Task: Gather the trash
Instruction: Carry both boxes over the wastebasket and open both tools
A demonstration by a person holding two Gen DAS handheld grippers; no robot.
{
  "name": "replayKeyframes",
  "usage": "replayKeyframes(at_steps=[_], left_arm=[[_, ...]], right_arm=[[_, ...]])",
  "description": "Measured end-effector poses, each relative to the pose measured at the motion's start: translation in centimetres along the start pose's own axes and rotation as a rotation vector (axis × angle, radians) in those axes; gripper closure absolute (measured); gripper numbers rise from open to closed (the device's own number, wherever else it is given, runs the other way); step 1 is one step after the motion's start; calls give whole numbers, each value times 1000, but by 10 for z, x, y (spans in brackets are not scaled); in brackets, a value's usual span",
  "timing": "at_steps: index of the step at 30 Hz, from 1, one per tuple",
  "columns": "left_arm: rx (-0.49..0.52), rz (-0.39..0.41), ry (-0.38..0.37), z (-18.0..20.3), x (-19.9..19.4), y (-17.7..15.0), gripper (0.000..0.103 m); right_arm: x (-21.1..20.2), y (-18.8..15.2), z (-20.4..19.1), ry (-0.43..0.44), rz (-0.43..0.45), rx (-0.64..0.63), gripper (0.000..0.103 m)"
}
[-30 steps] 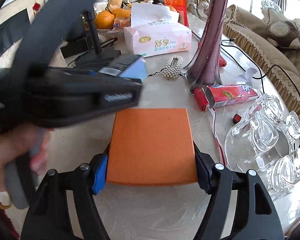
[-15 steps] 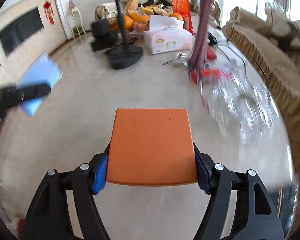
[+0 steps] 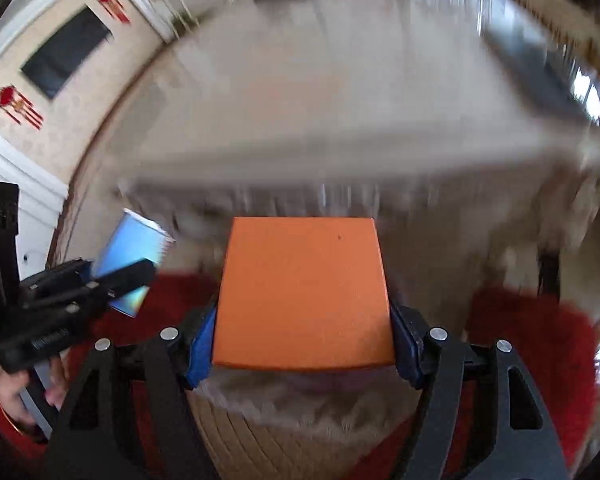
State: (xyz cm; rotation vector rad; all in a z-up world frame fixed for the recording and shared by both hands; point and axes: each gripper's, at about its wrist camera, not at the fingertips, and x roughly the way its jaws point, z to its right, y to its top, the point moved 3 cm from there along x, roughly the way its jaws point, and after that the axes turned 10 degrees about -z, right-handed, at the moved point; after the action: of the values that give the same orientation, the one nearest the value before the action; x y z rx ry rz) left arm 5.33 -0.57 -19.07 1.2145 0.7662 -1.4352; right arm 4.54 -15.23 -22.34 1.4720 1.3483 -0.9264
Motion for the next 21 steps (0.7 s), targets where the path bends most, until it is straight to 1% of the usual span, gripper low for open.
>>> replayKeyframes(at_steps=[1, 2, 3, 4, 5, 6, 8, 9, 12, 13, 14, 15, 16, 18, 19, 21], left_arm=[[-14, -36, -5, 1, 22, -1, 63], [-33, -77, -26, 0, 43, -1, 63], [-58, -134, -57, 0, 70, 1, 63], [-70, -170, -60, -2, 90, 0, 63], [-72, -195, -35, -5, 104, -3, 63], [-67, -241, -17, -8, 126, -2, 63], [-81, -294, -11, -15, 148, -4, 63], [-92, -305, -3, -18, 154, -4, 63], [-96, -327, -33, -22, 165, -7, 63], [-89, -339, -41, -23, 168, -7, 62], [-91, -355, -53, -23, 171, -8, 58], [-99, -373, -64, -24, 175, -11, 41], [-110, -388, -57, -25, 180, -14, 27], [-127, -392, -35, -30, 184, -16, 20], [-138, -394, -34, -30, 185, -17, 16], [-165, -387, -38, -35, 186, -18, 15]], right_arm=[[20, 0, 5, -10, -55, 14, 36], [41, 3, 12, -15, -103, 36, 36], [61, 7, 18, -19, -161, 61, 36], [75, 7, 25, -25, -193, 87, 36], [89, 6, 33, -45, -223, 116, 36], [110, 9, 44, -45, -274, 159, 36], [124, 5, 53, -45, -304, 196, 36], [131, 8, 54, -53, -315, 196, 36], [145, 9, 48, -59, -336, 157, 35], [150, 4, 47, -60, -342, 152, 35], [156, 3, 48, -62, -353, 152, 35], [161, 2, 51, -61, -371, 159, 35], [166, 0, 53, -55, -388, 168, 34], [172, 0, 56, -41, -405, 188, 28], [173, 1, 58, -35, -403, 198, 20], [170, 2, 61, -27, -385, 216, 19]])
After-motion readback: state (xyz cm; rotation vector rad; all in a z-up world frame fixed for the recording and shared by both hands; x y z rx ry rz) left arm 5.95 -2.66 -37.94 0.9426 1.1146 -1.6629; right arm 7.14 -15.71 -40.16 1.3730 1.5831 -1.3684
